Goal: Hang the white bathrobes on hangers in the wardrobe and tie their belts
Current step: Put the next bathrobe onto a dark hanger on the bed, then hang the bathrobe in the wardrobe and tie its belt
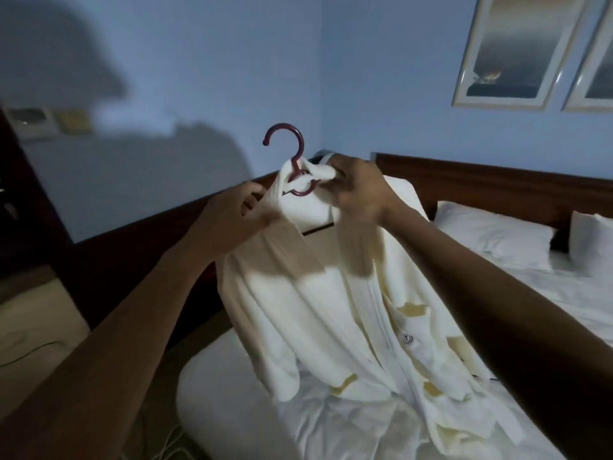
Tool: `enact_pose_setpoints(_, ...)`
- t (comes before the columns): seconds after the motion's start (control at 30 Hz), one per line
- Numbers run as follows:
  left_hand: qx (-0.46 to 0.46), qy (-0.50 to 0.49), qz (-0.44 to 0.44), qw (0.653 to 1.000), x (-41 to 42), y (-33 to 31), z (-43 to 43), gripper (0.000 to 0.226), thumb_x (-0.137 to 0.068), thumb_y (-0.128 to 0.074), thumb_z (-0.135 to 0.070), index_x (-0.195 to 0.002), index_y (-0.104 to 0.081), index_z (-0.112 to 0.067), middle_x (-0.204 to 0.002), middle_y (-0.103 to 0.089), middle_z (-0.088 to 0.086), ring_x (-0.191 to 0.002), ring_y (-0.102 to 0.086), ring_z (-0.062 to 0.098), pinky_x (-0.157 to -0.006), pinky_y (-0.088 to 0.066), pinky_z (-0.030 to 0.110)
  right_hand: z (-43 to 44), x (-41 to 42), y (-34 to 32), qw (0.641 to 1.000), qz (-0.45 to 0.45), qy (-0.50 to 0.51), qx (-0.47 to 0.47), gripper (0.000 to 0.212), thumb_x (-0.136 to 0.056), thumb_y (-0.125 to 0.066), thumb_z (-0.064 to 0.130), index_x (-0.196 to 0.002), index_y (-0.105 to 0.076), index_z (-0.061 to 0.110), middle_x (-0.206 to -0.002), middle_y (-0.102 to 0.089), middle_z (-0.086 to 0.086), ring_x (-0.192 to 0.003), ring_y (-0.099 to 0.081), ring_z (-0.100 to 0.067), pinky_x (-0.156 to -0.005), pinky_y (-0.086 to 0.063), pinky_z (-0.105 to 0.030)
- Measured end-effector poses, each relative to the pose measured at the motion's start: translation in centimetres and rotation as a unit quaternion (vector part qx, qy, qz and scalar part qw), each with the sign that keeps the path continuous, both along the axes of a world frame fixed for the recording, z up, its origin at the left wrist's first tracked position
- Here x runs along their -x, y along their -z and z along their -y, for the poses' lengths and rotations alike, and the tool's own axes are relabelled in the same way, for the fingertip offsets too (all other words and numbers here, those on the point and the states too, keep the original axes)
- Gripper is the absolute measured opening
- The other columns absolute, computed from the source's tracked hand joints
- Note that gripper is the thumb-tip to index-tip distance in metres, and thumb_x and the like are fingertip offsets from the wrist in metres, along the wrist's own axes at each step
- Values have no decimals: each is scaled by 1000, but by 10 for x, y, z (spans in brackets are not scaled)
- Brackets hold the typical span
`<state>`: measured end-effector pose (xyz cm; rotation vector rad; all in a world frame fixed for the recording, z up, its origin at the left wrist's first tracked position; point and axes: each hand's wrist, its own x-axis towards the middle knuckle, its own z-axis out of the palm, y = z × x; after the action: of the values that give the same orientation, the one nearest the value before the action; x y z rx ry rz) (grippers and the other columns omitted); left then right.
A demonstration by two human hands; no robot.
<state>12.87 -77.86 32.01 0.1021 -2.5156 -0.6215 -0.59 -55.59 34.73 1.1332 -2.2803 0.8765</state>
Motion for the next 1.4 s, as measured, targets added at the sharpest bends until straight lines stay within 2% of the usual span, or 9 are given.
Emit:
enact_pose_setpoints(0.1, 0, -44, -26, 999, -25, -10, 36, 37, -100, -60, -42, -73, -45, -22, -70, -51, -7, -74, -50, 23, -66, -28, 35, 60, -19, -12, 999, -12, -43, 16, 17, -90, -66, 29, -92, -60, 13, -75, -62, 1, -77, -60, -33, -72, -50, -44)
enact_pose_setpoints(0.3, -24, -146, -121, 982, -78, -19, 121, 43, -98, -64, -39, -75, -47, -6, -67, -48, 7, -63, -44, 18, -61, -29, 35, 166, -38, -22, 990, -32, -137, 4, 26, -95, -65, 41, -99, -61, 16, -88, -62, 2, -82, -56, -22, -67, -29, -29)
enact_pose_setpoints(0.5, -36, -246, -90, 964, -150, -13, 201, 29, -96, -66, -37, -82, -64, -13, -79, -63, 1, -74, -59, 16, -61, -39, 17, 252, -26, 19, 972, 3, -215, -97, 49, -87, -73, 55, -120, -54, 25, -103, -65, 4, -91, -62, -19, -72, -41, -31)
enact_pose_setpoints(0.67, -72, -337, -96, 934, -208, 0, 241, 20, -96, -69, -32, -91, -71, -13, -87, -70, 2, -78, -64, 19, -67, -48, 33, 335, -40, 53, 946, 128, -282, -98, 39, -89, -70, 55, -108, -58, 23, -96, -64, 7, -88, -64, -16, -72, -49, -31)
enact_pose_setpoints(0.87, -95, -446, -101, 884, -278, 33, 255, 23, -93, -69, -39, -90, -71, -16, -82, -68, 2, -75, -62, 15, -69, -47, 34, 399, -76, 139, 789, 434, -420, -108, 75, -73, -87, 45, -137, -52, 27, -126, -64, 7, -113, -65, -15, -97, -57, -46)
enact_pose_setpoints(1.0, -75, -524, -132, 838, -325, 55, 260, 30, -93, -67, -44, -91, -68, -14, -85, -68, 10, -74, -61, 15, -67, -49, 35, 418, -120, 262, 755, 475, -398, -215, 112, -61, -93, 58, -151, -31, 33, -138, -55, 7, -119, -60, -14, -95, -57, -44)
enact_pose_setpoints(1.13, -58, -590, -139, 793, -366, 63, 266, 33, -91, -66, -51, -91, -66, -17, -80, -66, 4, -77, -63, 21, -66, -49, 38, 427, -188, 325, 724, 481, -393, -302, 92, -79, -81, 55, -152, -31, 32, -145, -49, 5, -128, -53, -17, -109, -48, -48)
enact_pose_setpoints(1.3, -45, -658, -178, 730, -425, 64, 285, 30, -92, -64, -42, -83, -57, -15, -71, -53, -4, -68, -51, 12, -64, -37, 30, 484, -256, 279, 798, 423, -376, -208, 68, -76, -74, 68, -128, -61, 26, -114, -68, 1, -105, -66, -23, -97, -56, -47)
enact_pose_setpoints(1.4, -44, -684, -236, 689, -459, 39, 309, 41, -98, -63, -36, -114, -66, 2, -106, -70, 15, -92, -62, 15, -77, -45, 26, 529, -302, 222, 769, 448, -426, -160, 58, -84, -70, 58, -128, -65, 19, -110, -70, 1, -101, -69, -21, -90, -57, -39)
